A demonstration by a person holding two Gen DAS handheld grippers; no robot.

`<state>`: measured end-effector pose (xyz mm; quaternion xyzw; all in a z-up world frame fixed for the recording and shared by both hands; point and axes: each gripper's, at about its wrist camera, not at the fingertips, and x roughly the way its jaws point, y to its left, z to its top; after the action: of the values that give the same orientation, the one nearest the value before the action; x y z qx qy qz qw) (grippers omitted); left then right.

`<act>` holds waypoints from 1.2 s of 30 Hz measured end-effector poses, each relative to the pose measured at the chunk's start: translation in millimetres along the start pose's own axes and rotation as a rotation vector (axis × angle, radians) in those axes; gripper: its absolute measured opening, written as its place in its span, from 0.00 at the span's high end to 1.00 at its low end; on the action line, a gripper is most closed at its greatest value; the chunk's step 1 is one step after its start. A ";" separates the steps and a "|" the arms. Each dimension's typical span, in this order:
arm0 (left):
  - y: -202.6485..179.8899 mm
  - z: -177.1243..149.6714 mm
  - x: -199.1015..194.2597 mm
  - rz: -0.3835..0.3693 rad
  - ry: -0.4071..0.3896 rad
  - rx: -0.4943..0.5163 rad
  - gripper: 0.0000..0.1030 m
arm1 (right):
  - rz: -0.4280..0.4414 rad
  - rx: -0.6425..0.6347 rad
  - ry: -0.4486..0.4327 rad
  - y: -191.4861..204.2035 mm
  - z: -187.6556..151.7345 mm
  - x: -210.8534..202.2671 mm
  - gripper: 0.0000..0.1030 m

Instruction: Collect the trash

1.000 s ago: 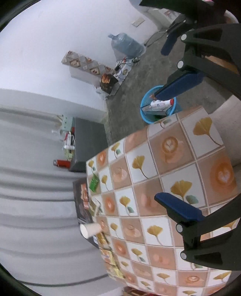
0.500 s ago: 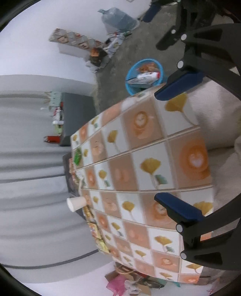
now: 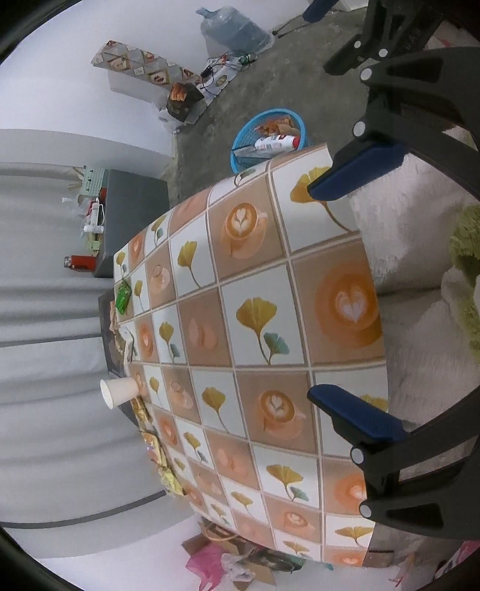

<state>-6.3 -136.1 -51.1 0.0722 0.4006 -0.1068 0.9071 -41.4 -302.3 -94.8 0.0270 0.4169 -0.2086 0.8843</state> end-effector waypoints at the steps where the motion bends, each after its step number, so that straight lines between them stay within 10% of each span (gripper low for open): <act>1: 1.7 0.2 -1.1 0.009 0.000 0.000 0.05 | 0.000 0.000 0.002 0.3 0.1 0.7 0.08; 36: 11.7 -3.6 -5.9 0.033 0.010 0.001 0.05 | -0.017 0.048 -0.012 -10.4 3.5 0.1 0.08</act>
<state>-9.8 -123.2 -48.6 0.0797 0.4039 -0.0918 0.9067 -42.9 -312.6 -91.2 0.0435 0.4068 -0.2263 0.8840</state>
